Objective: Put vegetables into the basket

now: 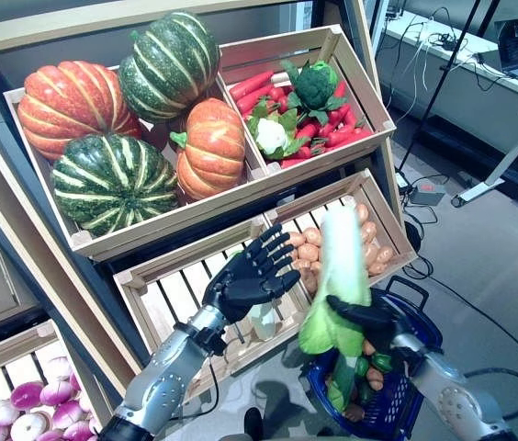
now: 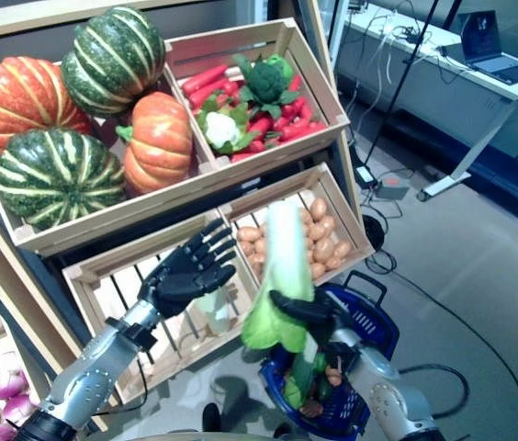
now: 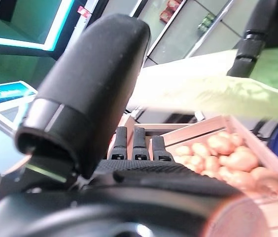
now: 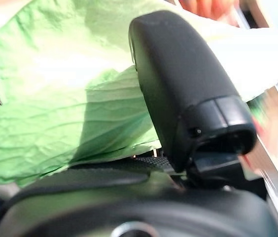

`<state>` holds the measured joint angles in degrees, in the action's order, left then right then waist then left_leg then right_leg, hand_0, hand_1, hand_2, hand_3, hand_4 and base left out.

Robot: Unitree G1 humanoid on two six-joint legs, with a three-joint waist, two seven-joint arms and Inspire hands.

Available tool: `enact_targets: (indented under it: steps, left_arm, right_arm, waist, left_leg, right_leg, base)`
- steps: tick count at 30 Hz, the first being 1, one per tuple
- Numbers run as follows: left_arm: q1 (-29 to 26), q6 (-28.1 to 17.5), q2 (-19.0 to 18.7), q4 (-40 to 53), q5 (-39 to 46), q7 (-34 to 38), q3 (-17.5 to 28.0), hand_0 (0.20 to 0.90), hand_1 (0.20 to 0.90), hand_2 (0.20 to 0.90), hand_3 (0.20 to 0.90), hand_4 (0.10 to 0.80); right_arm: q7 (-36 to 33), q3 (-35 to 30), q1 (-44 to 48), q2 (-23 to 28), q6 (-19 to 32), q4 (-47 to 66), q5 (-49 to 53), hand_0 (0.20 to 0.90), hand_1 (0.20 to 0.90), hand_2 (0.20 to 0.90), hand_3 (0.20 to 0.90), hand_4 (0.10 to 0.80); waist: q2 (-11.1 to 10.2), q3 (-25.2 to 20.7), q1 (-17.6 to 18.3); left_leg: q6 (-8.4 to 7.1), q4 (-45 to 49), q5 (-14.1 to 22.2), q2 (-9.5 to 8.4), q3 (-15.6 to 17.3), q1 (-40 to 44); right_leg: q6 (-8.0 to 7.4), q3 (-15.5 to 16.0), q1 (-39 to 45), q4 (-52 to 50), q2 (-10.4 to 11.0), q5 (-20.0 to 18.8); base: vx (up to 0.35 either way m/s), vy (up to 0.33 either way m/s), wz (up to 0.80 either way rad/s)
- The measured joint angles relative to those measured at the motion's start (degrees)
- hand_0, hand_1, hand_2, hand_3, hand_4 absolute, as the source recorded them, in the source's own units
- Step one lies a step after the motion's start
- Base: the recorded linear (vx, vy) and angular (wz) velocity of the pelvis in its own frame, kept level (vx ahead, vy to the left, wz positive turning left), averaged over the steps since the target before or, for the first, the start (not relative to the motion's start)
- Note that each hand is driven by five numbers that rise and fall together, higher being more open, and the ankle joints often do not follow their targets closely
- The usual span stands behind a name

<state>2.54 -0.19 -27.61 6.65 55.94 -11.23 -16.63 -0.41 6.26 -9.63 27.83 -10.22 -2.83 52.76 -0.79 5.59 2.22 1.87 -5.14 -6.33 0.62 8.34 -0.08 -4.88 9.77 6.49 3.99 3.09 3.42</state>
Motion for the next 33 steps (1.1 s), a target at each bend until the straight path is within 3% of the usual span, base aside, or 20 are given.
enact_targets:
  steps: [11,13,17,20,25,29,33]
  left_arm:
    - [4.38,-0.38,0.58,0.0,-1.78,1.44,2.49,0.9,0.9,0.9,0.9,0.8]
    - [3.8,-4.42,0.47,-0.02,-2.35,3.39,2.59,0.9,0.9,0.9,0.9,0.8]
    - [1.72,-9.21,0.35,-0.65,-4.77,7.35,4.66,0.9,0.9,0.9,0.9,0.8]
    - [0.14,-13.78,0.11,-1.25,-7.4,10.77,6.6,0.9,0.9,0.9,0.9,0.8]
    - [-5.21,-17.21,0.01,-4.2,-10.29,14.71,7.07,0.9,0.9,0.9,0.9,0.8]
    - [-6.85,-18.33,-0.04,-6.85,-11.5,16.73,6.74,0.9,0.9,0.9,0.9,0.8]
    - [-10.15,-20.43,-0.15,-7.81,-13.2,19.77,6.69,0.9,0.9,0.9,0.9,0.8]
  right_arm:
    - [-8.36,-3.64,-2.99,-9.28,14.49,-3.08,6.48,0.3,0.3,0.3,0.3,0.4]
    - [-11.71,-3.95,-0.16,-9.53,18.92,-6.26,8.58,0.3,0.3,0.3,0.3,0.4]
    - [-16.76,-5.68,4.88,-10.43,21.27,-12.58,11.15,0.3,0.3,0.3,0.3,0.4]
    - [-17.39,-5.62,8.03,-10.47,21.79,-14.48,13.68,0.3,0.3,0.3,0.3,0.4]
    - [-17.61,-5.39,14.71,-10.56,22.57,-21.14,15.59,0.3,0.3,0.3,0.3,0.4]
    - [-17.14,-4.81,19.16,-11.77,23.23,-27.43,18.18,0.3,0.3,0.3,0.3,0.4]
    - [-16.61,-3.91,26.39,-11.0,24.56,-33.42,19.96,0.3,0.3,0.3,0.3,0.4]
  waist:
    - [0.56,1.26,0.22]
    - [1.43,3.63,0.28]
    - [1.36,10.25,-0.06]
    - [1.54,15.21,-0.24]
    - [2.53,22.57,-1.71]
    - [2.77,23.99,-3.66]
    - [2.62,24.17,-4.89]
  left_leg:
    - [-0.39,0.02,0.22,0.4,0.5,-2.17]
    - [-0.11,0.11,-1.11,0.72,0.09,-6.48]
    - [-0.03,0.18,-2.44,1.11,-0.24,-9.44]
    - [-0.16,2.48,-2.68,1.61,-0.51,-13.62]
    - [-0.52,7.04,-2.44,2.2,-2.06,-19.3]
    - [-1.15,9.12,-2.97,2.3,-3.29,-23.85]
    - [-1.54,13.07,-3.25,1.87,-3.49,-31.5]
  right_leg:
    - [0.19,-1.26,-2.55,0.33,-0.41,-0.26]
    - [0.24,-1.22,-7.47,-1.98,-0.77,-0.34]
    - [0.4,-1.11,-10.52,-2.54,-1.32,-1.12]
    - [0.9,-0.89,-14.89,-5.59,-1.49,-0.87]
    - [1.79,1.18,-20.66,-11.96,-1.44,0.96]
    - [2.68,1.9,-27.4,-19.94,-1.17,3.9]
    - [3.8,2.13,-37.33,-29.85,0.47,6.94]
  base:
    - [-0.079,-0.029,-0.05]
    - [-0.262,-0.047,0.06]
    - [-0.205,-0.107,0.04]
    - [-0.171,-0.093,0.02]
    - [-0.122,-0.078,0.13]
    - [-0.124,-0.047,0.13]
    - [-0.081,-0.023,0.12]
